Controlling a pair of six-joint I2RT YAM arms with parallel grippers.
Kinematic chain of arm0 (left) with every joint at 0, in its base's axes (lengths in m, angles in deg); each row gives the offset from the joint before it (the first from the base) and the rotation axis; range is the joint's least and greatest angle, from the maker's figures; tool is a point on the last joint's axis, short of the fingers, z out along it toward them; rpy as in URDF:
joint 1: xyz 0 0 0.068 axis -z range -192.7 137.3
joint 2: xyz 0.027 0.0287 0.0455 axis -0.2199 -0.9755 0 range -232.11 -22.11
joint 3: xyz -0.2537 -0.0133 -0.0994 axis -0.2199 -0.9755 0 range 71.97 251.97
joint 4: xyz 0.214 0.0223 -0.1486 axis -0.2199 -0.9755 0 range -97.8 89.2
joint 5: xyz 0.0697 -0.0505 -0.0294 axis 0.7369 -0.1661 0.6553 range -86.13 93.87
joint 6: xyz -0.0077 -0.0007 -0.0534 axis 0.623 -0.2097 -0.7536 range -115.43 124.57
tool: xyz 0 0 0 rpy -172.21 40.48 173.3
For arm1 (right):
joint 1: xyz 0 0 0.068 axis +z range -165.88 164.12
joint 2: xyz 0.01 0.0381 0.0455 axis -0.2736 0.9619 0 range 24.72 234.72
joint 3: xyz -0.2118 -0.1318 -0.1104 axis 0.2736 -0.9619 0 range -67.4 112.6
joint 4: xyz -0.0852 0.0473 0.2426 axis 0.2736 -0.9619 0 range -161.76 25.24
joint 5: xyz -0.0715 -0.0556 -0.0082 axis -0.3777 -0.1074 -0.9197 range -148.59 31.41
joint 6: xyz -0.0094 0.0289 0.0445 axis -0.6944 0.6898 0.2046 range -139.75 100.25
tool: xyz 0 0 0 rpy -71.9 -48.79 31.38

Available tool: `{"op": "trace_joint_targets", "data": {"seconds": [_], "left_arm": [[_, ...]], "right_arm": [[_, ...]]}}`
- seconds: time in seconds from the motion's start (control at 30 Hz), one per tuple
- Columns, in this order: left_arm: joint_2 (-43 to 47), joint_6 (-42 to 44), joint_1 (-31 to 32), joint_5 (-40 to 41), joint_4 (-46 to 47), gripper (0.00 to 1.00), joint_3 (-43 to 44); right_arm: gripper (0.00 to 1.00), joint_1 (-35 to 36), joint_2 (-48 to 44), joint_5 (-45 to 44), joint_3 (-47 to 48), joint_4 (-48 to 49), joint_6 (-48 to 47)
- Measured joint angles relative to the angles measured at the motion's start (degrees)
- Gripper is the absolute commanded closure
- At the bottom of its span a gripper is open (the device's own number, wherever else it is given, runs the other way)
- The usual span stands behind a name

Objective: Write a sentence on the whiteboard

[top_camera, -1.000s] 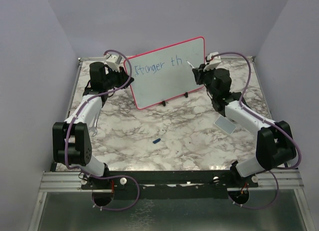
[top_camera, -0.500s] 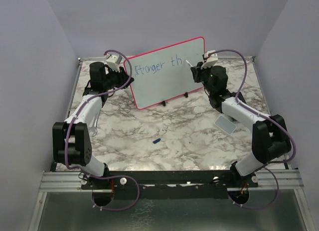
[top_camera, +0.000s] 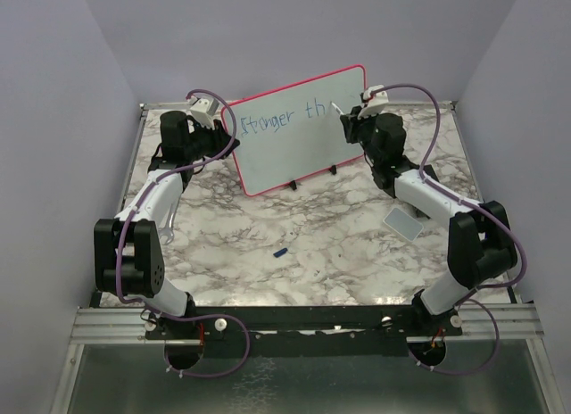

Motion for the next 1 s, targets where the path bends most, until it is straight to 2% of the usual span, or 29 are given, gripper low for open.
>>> {"op": "trace_joint_targets", "data": {"seconds": [1.0], "left_arm": [[0.00,0.31,0.00,0.00,-0.52,0.94,0.20]], "right_arm": [[0.99,-0.02,0.44,2.40,0.13,-1.66,-2.19]]}}
